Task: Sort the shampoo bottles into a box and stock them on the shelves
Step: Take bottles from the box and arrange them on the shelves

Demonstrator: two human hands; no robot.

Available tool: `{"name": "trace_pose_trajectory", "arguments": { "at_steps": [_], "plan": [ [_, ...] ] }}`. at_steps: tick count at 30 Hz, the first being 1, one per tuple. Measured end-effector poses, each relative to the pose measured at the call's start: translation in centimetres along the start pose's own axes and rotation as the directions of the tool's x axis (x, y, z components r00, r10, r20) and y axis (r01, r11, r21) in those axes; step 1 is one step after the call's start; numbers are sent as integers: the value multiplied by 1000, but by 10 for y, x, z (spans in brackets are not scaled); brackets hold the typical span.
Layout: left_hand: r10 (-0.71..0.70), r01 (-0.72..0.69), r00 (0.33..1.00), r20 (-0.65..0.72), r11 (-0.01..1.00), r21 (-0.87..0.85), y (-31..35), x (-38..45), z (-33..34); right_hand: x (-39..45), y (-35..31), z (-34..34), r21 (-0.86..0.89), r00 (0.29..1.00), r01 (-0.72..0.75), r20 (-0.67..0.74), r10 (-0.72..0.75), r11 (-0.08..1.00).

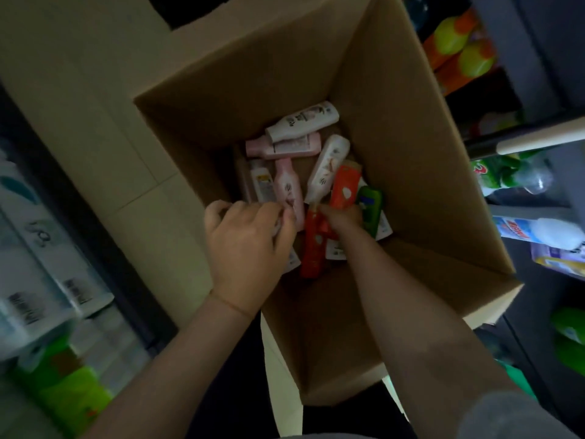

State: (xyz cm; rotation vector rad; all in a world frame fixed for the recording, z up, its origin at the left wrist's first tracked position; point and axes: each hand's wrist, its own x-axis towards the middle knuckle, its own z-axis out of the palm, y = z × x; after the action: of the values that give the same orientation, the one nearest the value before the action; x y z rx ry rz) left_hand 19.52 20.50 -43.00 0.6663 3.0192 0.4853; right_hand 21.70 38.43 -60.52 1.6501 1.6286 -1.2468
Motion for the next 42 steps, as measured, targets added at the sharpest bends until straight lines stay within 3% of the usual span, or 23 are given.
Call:
{"name": "trace_pose_trajectory", "arguments": {
  "at_steps": [3, 5, 6, 7, 9, 11, 14, 15, 17, 19, 21, 23, 25, 28, 31, 36, 39, 42],
  "plan": [
    [-5, -3, 994, 113, 997, 78, -3, 1, -6, -23, -16, -11, 116, 987, -14, 160, -4, 993],
    [-71, 94, 974, 216, 990, -102, 3, 10, -13, -45, -27, -19, 116, 950, 101, 284, -130, 988],
    [-169, 266, 933, 317, 919, -292, 8, 20, -15, -56, -32, -23, 166, 907, 150, 370, -203, 975],
    [-256, 474, 851, 458, 750, -461, 12, 30, -14, -67, -37, -27, 239, 848, 171, 458, -266, 956],
    [-325, 750, 659, 678, 358, -556, 14, 49, -5, -84, -43, -31, 365, 728, 150, 588, -352, 919],
    [-334, 807, 587, 738, 166, -567, 7, 62, 7, -90, -43, -30, 427, 641, 60, 676, -363, 902],
    [-341, 830, 520, 783, -14, -558, -2, 70, 14, -90, -41, -32, 403, 534, -34, 781, -325, 914],
    [-331, 828, 519, 788, -34, -560, -2, 70, 13, -89, -41, -33, 396, 539, -50, 783, -309, 917],
    [-321, 831, 520, 791, -22, -556, -1, 67, 14, -80, -41, -29, 411, 667, -79, 699, -258, 908],
    [-330, 834, 522, 787, 6, -551, 0, 63, 16, -58, -38, -19, 421, 857, -73, 490, -159, 904],
    [-353, 840, 514, 782, 20, -543, -1, 60, 18, -29, -25, -6, 263, 967, -80, 255, 11, 962],
    [-386, 844, 498, 777, 9, -536, -7, 62, 22, -12, -4, 6, 44, 982, -123, 150, 115, 991],
    [-403, 840, 491, 773, -17, -543, -13, 63, 26, -6, 17, 19, -49, 982, -139, 121, 144, 989],
    [-399, 840, 476, 784, -59, -539, -18, 64, 32, -6, 29, 32, -234, 1000, 4, 17, 0, 972],
    [-362, 837, 480, 799, -84, -541, -20, 63, 35, 0, 31, 39, -333, 994, 99, 77, -78, 938],
    [-330, 823, 519, 788, -54, -565, -13, 65, 31, -3, 38, 44, -193, 947, 242, 260, -188, 951],
    [-337, 827, 518, 786, -36, -560, -10, 64, 27, -12, 24, 36, -45, 924, 311, 250, -291, 949],
    [-359, 824, 516, 777, -41, -566, -10, 64, 23, -32, -18, 7, 88, 937, 282, 188, -294, 955]
  ]
}}
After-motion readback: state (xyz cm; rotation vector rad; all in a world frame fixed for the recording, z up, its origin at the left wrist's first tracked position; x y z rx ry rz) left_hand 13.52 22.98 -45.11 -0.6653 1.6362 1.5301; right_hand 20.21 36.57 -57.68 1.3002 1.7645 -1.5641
